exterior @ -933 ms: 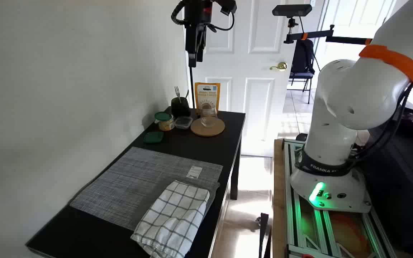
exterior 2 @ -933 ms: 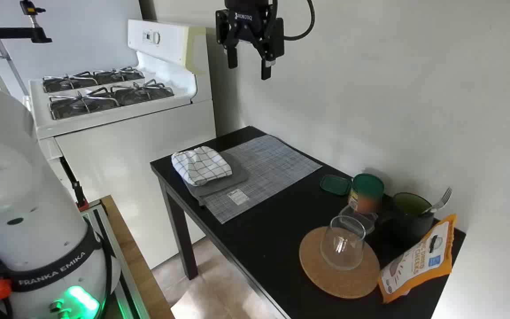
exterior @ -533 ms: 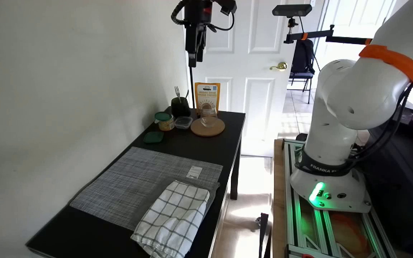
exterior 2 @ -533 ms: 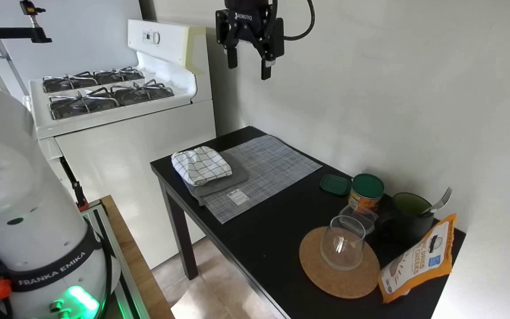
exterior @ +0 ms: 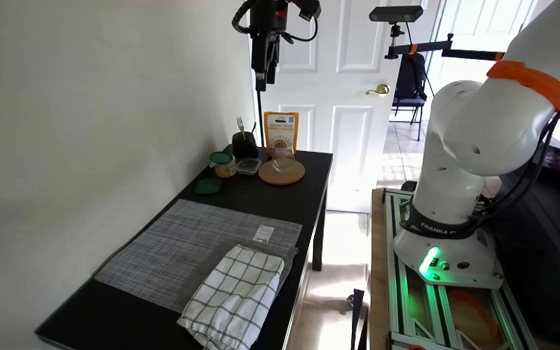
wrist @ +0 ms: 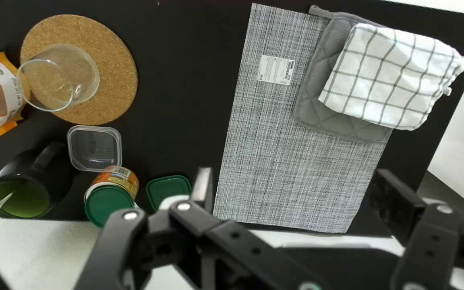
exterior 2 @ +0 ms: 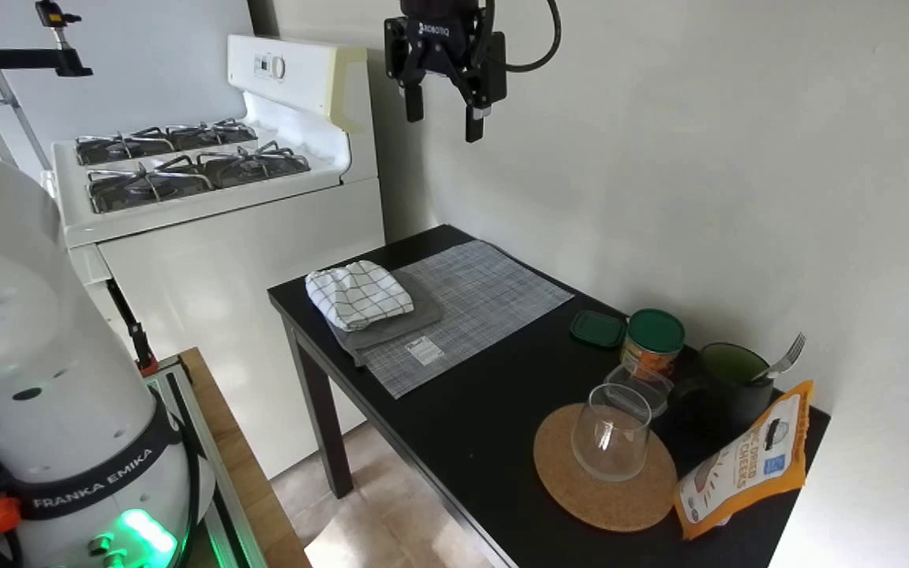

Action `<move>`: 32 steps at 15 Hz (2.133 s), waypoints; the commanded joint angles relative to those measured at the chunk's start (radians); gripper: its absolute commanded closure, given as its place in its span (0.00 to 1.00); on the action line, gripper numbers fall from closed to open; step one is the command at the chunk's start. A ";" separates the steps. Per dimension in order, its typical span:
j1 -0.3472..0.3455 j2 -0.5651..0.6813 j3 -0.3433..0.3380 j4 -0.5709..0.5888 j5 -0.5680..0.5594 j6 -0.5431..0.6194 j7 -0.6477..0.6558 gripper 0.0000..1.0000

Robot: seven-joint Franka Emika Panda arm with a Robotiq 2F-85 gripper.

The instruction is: Move the orange packet to the left

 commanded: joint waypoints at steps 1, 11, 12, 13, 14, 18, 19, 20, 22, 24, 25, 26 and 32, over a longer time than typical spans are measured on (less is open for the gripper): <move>-0.009 0.003 -0.007 0.002 0.025 0.003 -0.011 0.00; -0.072 0.215 -0.145 0.090 0.069 0.114 -0.083 0.00; -0.074 0.247 -0.154 0.101 0.081 0.119 -0.093 0.00; -0.078 0.283 -0.162 0.115 0.095 0.119 -0.104 0.00; -0.088 0.316 -0.167 0.133 0.102 0.114 -0.105 0.00; -0.149 0.426 -0.188 0.204 0.094 0.070 -0.131 0.00; -0.168 0.445 -0.193 0.217 0.085 0.061 -0.146 0.00; -0.189 0.465 -0.200 0.241 0.076 0.047 -0.159 0.00; -0.229 0.494 -0.218 0.273 0.074 0.014 -0.205 0.00; -0.238 0.472 -0.197 0.244 0.081 0.040 -0.185 0.00; -0.252 0.478 -0.202 0.256 0.081 0.030 -0.196 0.00; -0.256 0.479 -0.202 0.257 0.081 0.030 -0.196 0.00; -0.279 0.496 -0.196 0.261 -0.017 0.233 -0.177 0.00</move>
